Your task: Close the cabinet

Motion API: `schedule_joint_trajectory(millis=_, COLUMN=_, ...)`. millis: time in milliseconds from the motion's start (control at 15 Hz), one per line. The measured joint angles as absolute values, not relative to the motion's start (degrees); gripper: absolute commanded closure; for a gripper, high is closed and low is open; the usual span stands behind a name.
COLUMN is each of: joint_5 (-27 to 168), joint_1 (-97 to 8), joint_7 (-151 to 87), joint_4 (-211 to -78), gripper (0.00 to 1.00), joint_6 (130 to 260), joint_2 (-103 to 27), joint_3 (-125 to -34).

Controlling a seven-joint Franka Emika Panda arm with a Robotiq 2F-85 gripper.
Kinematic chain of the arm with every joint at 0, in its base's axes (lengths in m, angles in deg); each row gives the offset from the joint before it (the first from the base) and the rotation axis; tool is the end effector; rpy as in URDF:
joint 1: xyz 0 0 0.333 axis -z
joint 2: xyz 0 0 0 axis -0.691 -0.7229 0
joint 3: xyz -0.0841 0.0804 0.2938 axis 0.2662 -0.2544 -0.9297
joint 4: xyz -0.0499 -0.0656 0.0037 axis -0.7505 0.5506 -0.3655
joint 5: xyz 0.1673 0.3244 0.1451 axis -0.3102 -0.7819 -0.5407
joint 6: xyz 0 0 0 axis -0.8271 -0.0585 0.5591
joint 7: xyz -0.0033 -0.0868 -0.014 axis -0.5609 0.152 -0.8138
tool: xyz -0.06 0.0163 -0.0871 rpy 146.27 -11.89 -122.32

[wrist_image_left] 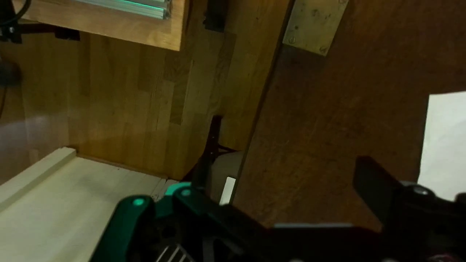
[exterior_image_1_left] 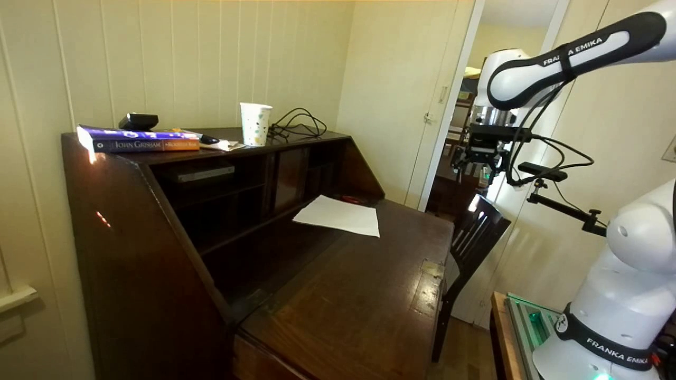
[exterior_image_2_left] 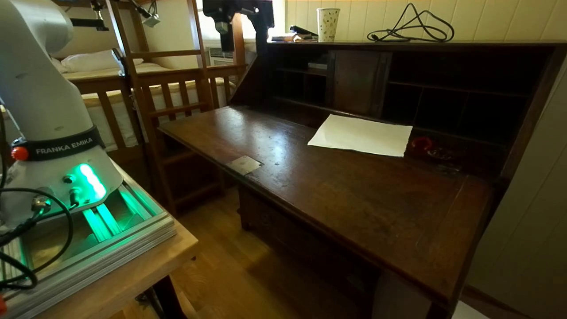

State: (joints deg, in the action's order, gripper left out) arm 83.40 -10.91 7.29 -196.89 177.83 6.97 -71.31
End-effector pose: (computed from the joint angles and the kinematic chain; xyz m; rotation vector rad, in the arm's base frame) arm 0.2693 -0.2879 0.4429 2.2955 -1.9178 0.0221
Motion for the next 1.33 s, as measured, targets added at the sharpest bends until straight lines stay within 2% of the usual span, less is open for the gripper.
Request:
schedule_joint_trajectory(millis=333, joint_5=83.5, joint_1=-8.1, joint_7=17.0, joint_4=-195.1, gripper=0.00, joint_6=185.6, joint_2=0.9, joint_3=-68.4)
schedule_joint_trajectory(millis=867, joint_5=83.5, joint_1=-7.1, joint_7=22.8, joint_4=-195.2, gripper=0.00, joint_6=187.4, joint_2=-1.7, joint_3=-68.6)
schedule_joint_trajectory(millis=1333, joint_5=68.9, joint_1=-7.1, joint_7=16.1, joint_4=-201.2, gripper=0.00, joint_6=197.5, joint_2=-1.7, joint_3=-60.1)
